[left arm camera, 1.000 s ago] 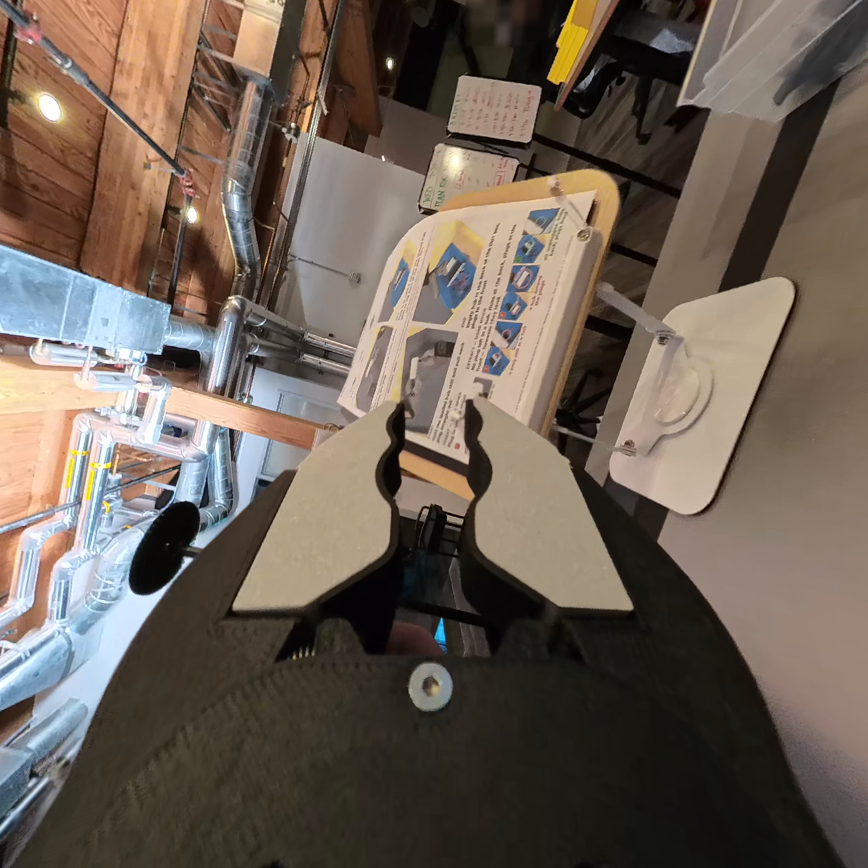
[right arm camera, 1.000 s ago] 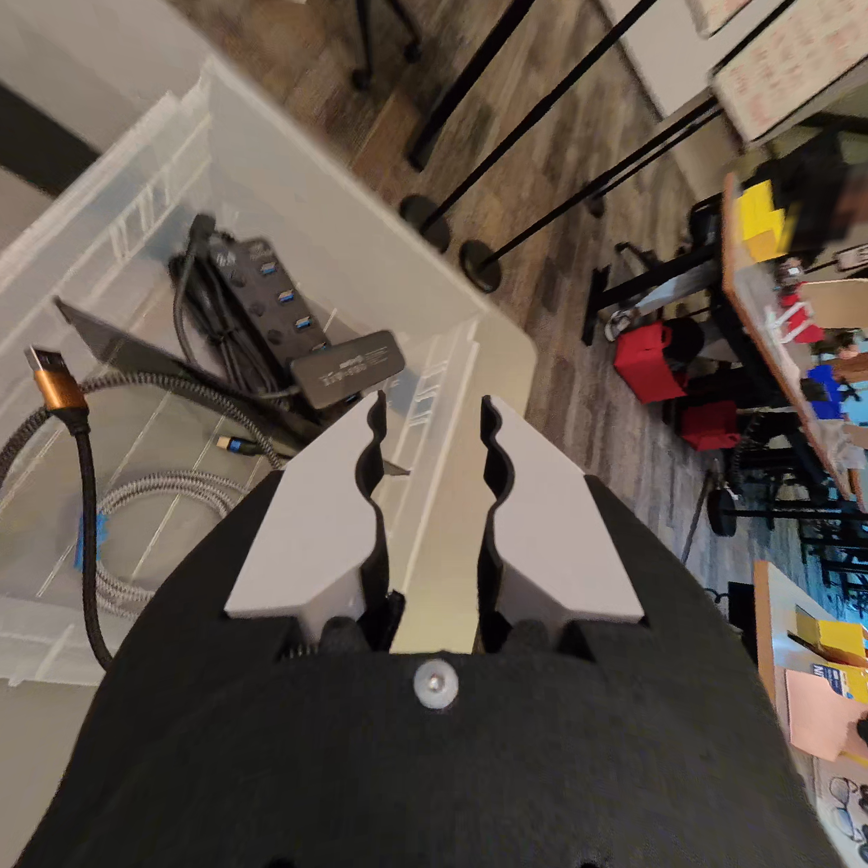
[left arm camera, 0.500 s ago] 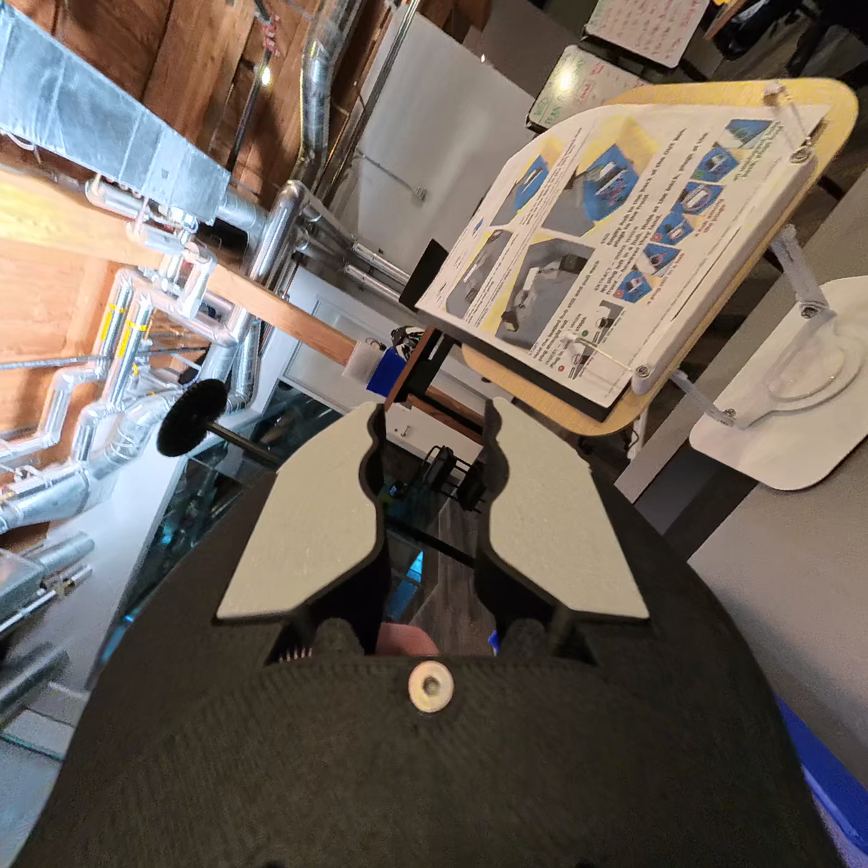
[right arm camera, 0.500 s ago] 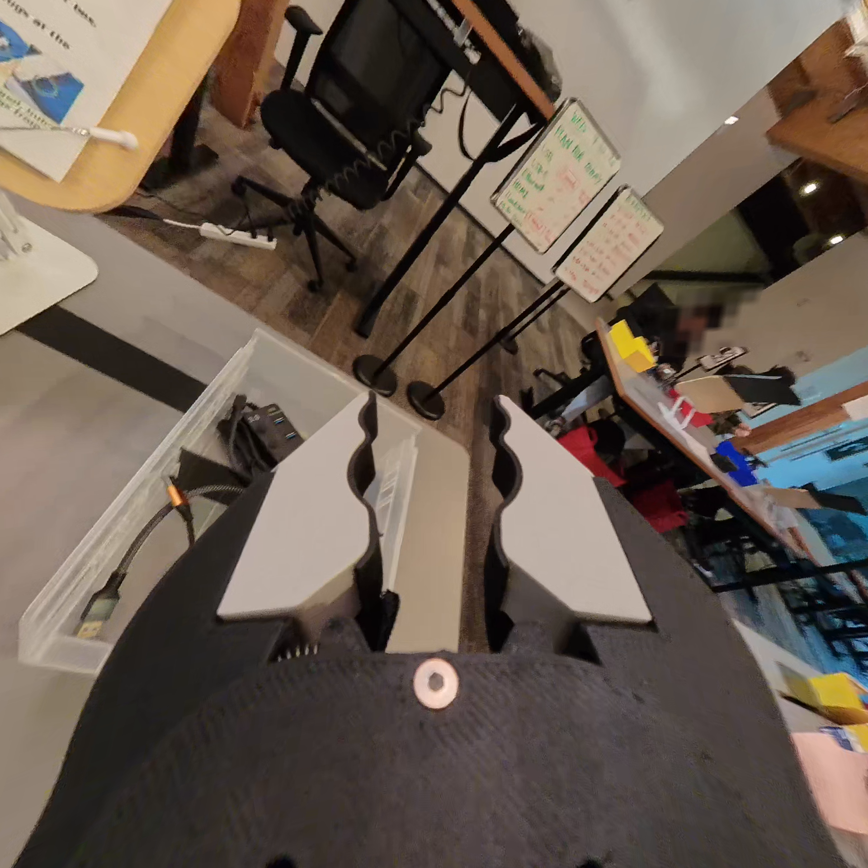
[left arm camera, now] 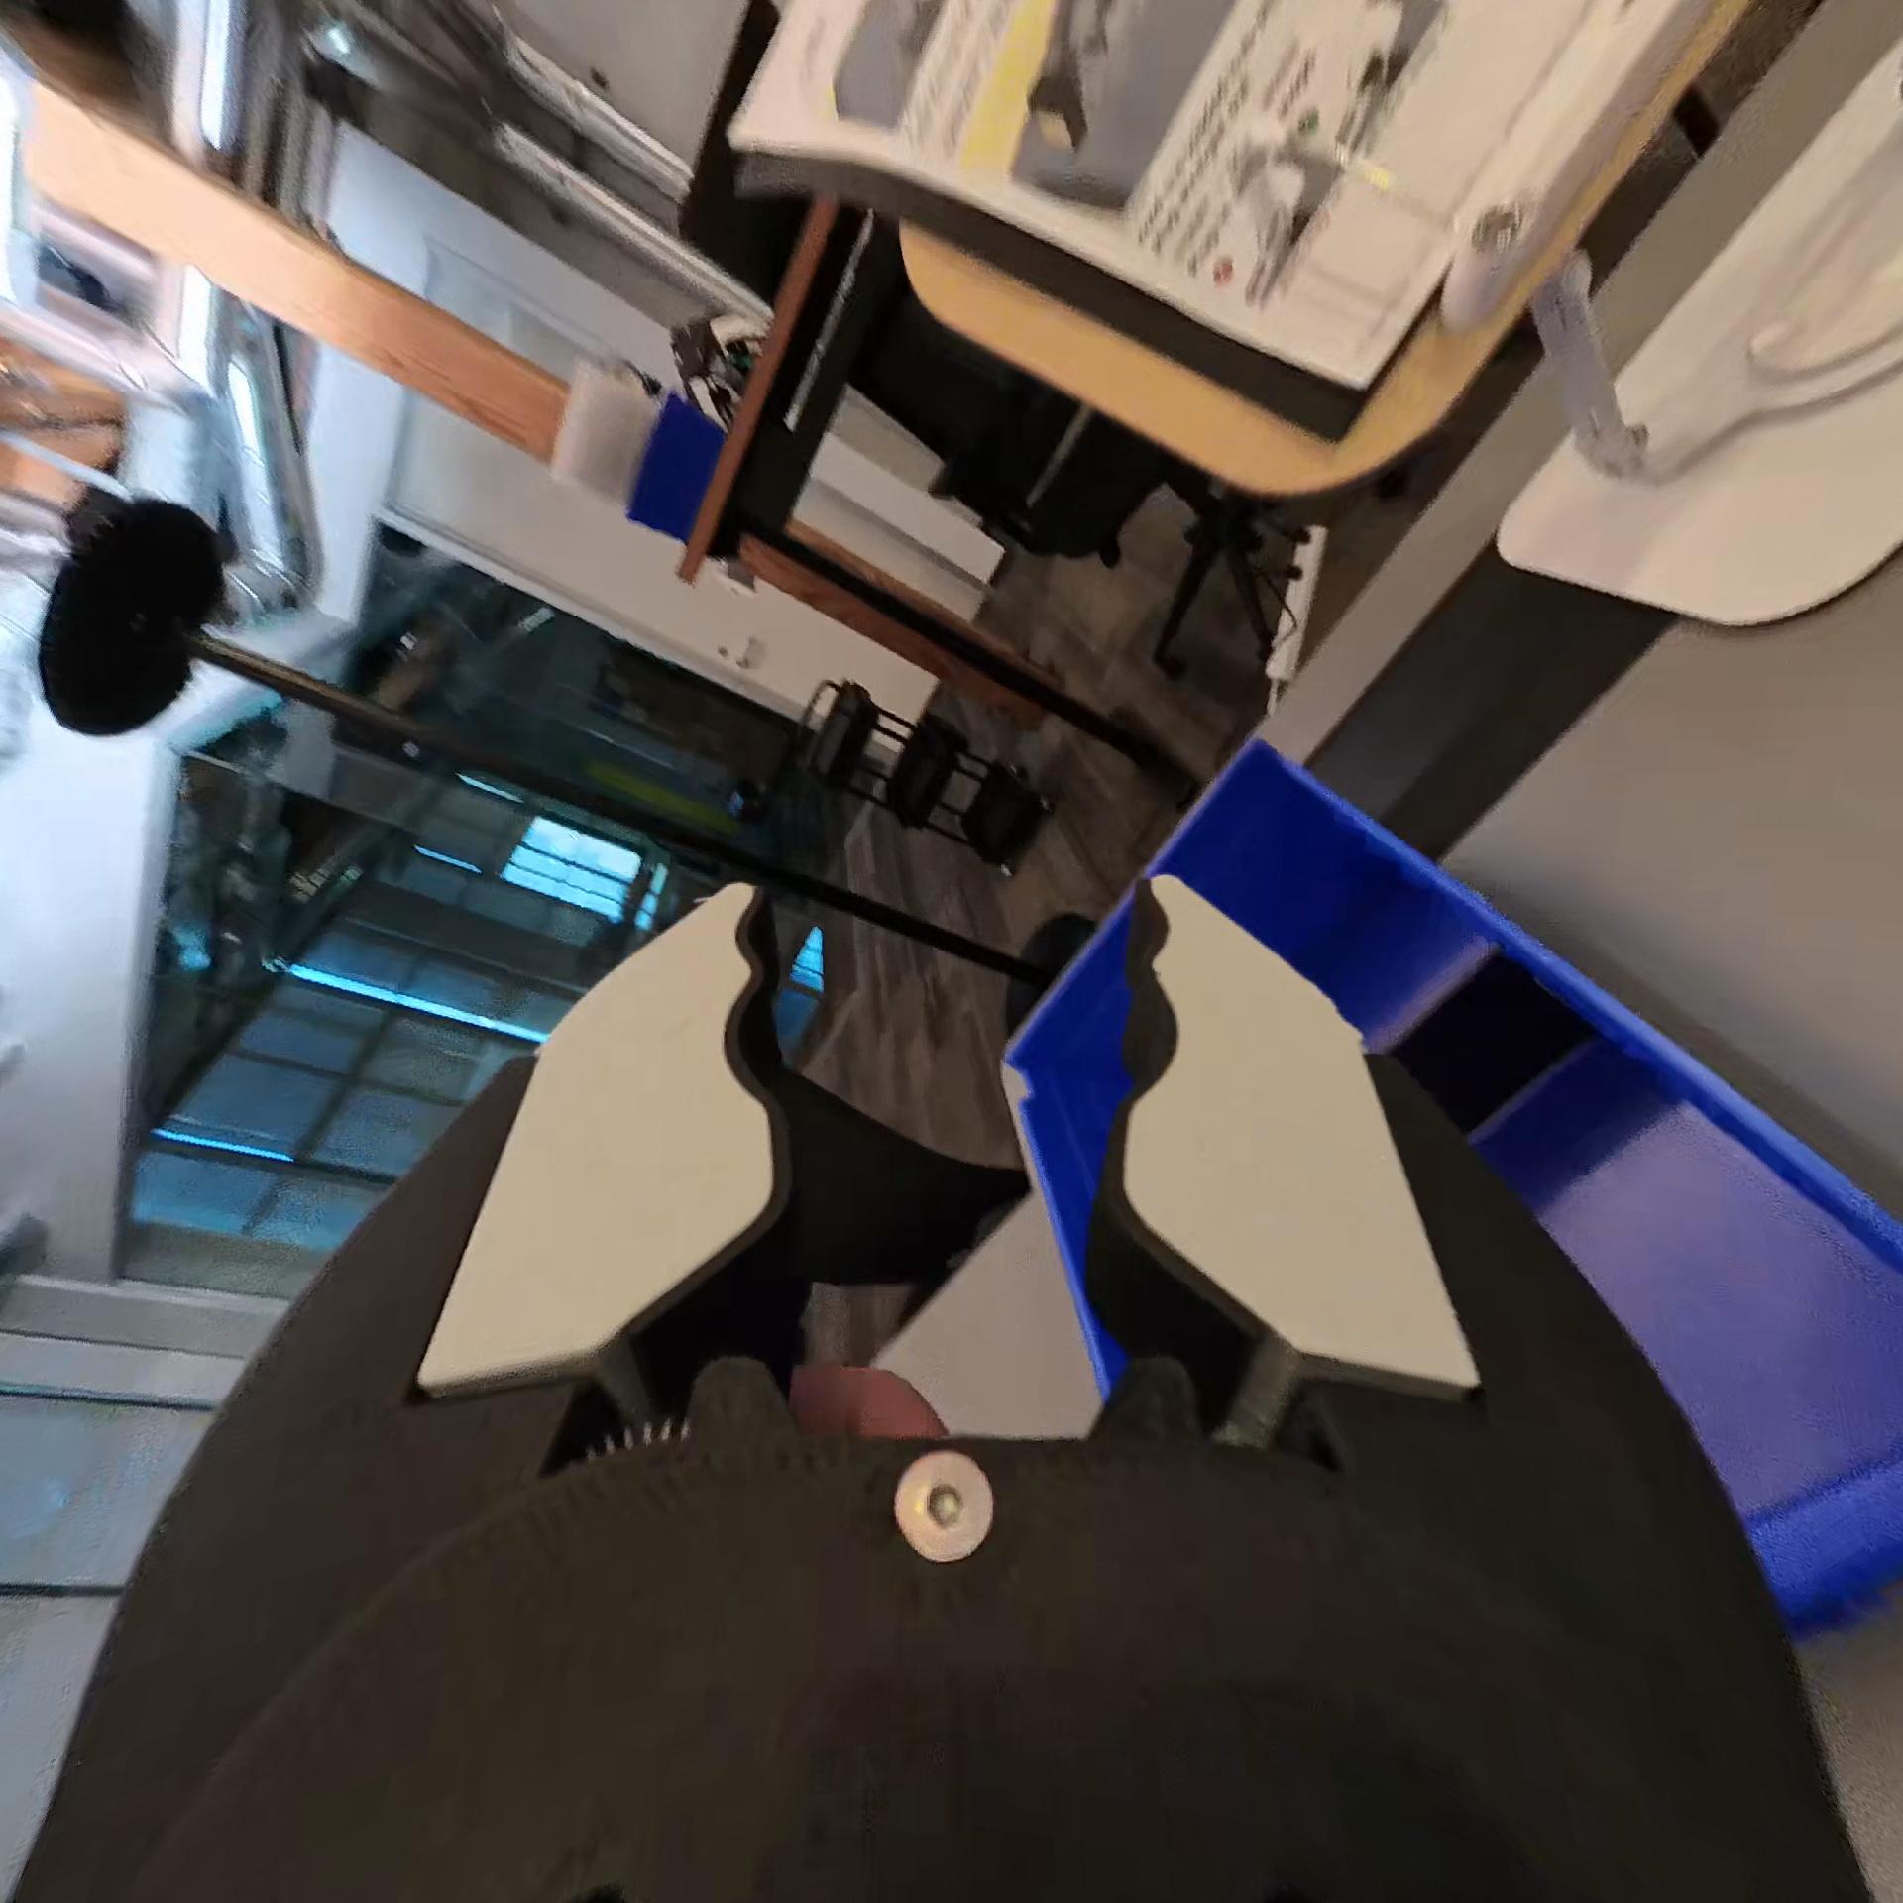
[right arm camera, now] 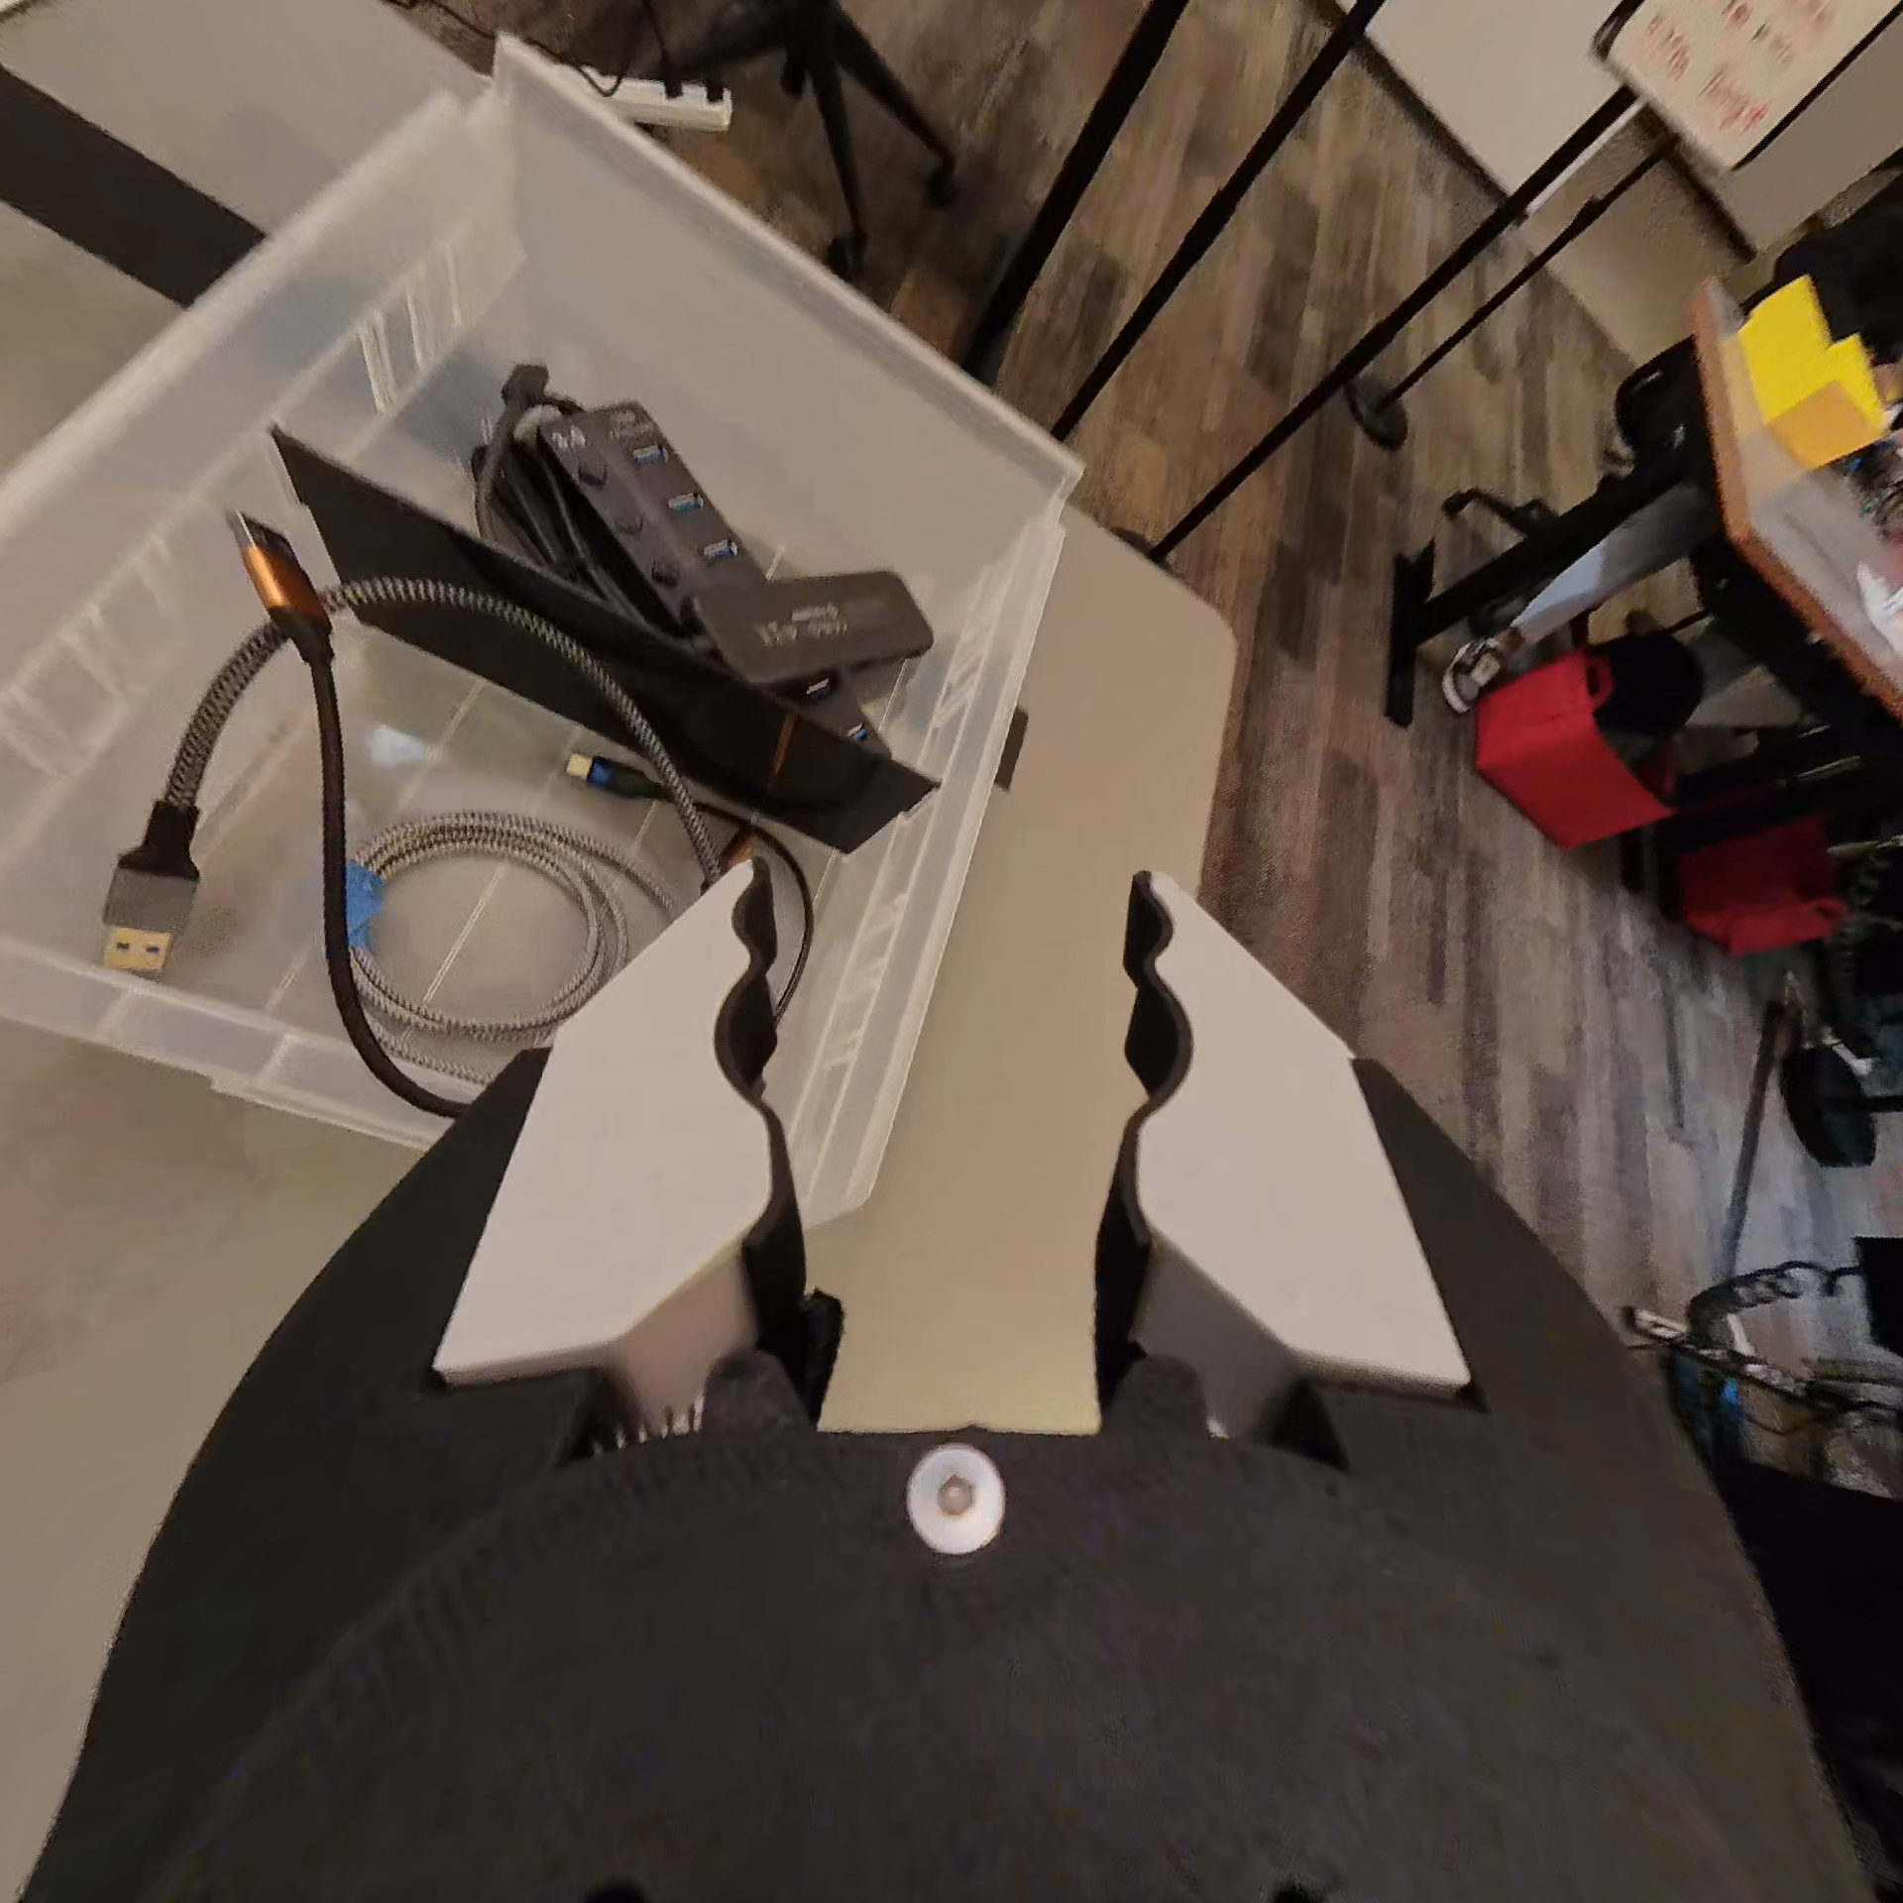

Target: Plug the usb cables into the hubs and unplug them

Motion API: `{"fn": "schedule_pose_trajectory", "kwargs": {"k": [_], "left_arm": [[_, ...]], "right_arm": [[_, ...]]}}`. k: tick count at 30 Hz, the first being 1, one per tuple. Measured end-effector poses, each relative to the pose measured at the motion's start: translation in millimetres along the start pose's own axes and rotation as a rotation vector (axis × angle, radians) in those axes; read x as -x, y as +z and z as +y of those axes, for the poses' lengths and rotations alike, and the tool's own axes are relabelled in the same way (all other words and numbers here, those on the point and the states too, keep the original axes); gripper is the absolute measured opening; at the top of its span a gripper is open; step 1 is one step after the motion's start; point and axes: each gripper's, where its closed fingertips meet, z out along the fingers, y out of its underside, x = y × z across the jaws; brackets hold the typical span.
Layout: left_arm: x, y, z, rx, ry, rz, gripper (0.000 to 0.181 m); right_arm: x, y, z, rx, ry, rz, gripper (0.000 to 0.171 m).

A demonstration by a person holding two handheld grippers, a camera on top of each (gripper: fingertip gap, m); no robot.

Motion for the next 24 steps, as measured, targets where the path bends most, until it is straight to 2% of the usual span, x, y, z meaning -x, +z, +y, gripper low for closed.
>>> {"fn": "schedule_pose_trajectory", "kwargs": {"k": [8,14,16,19,24], "left_arm": [[-36,2,116,0.179,-0.306,0.110,0.075],[-56,4,169,0.260,-0.536,0.175,0.086],[-68,7,185,0.316,-0.539,0.200,0.092],[-77,10,202,0.355,-0.556,0.202,0.090],[-87,13,231,0.407,-0.597,0.198,0.070]], "right_arm": [[2,35,55,-0.020,0.173,-0.021,0.066],[13,53,72,-0.024,0.200,-0.050,0.055],[16,57,75,-0.022,0.193,-0.056,0.048],[20,63,76,-0.027,0.218,-0.088,0.035],[29,69,72,-0.052,0.232,-0.140,0.017]]}}
